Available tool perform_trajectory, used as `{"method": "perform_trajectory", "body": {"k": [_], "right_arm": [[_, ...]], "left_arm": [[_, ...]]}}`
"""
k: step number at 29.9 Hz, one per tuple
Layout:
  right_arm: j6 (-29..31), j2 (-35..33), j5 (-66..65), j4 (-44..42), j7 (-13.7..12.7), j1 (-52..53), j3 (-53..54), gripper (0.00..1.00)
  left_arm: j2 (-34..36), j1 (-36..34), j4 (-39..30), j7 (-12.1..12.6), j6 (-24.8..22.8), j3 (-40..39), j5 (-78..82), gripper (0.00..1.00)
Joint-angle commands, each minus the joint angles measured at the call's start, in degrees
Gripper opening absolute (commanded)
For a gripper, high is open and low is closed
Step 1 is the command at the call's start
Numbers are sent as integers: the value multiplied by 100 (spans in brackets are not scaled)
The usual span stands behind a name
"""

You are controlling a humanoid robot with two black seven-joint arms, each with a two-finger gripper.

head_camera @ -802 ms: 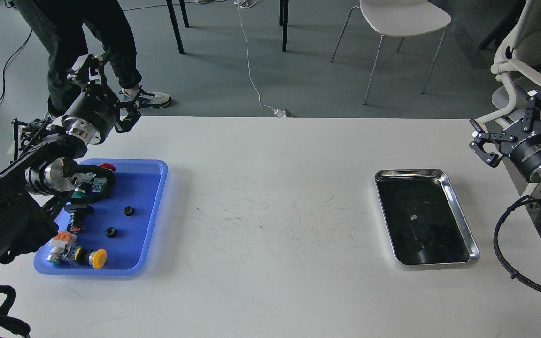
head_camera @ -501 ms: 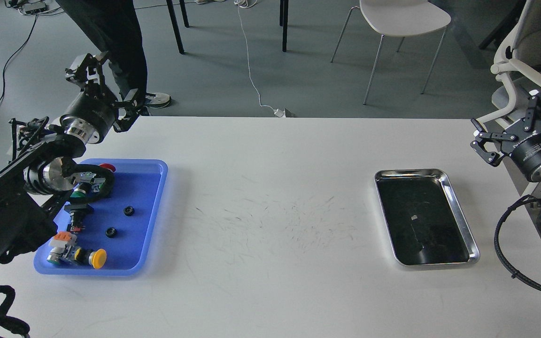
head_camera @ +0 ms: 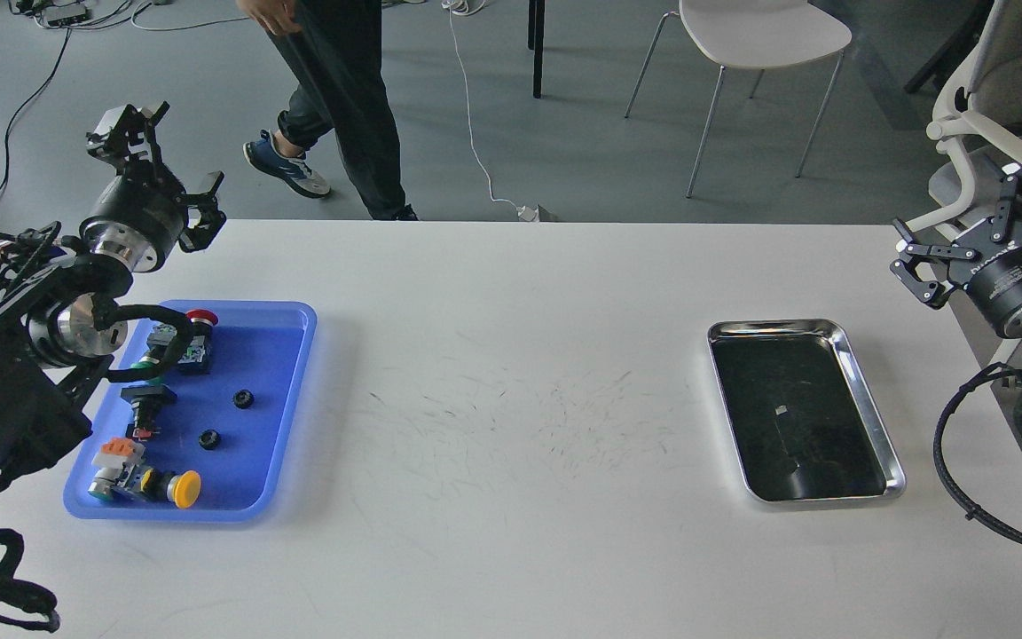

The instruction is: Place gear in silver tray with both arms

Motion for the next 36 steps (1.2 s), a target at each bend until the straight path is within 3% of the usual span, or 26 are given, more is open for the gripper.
{"method": "perform_trajectory", "body": {"k": [1, 10, 17, 23, 28, 36], "right_arm": [[-26, -24, 0, 9, -17, 74, -68, 99], [-53, -86, 9, 9, 18, 48, -16, 99], [-53, -68, 9, 70, 62, 30, -51, 99], [9, -95, 9, 140, 36, 48, -86, 99], [-26, -104, -61, 255, 18, 57, -103, 99], [-26, -139, -105, 246, 44, 66, -121, 99]], "left_arm": [[17, -3, -42, 72, -26, 16, 15, 98], [148, -161, -50, 20, -26, 113, 348, 98], [833, -196, -243, 11, -623, 121, 1868, 98], [1904, -73, -1226, 20, -633, 217, 2897, 98], [3047, 94, -2492, 20, -571, 1043, 3371, 98], [4058, 260, -4021, 11, -413, 1308, 4778, 98]]}}
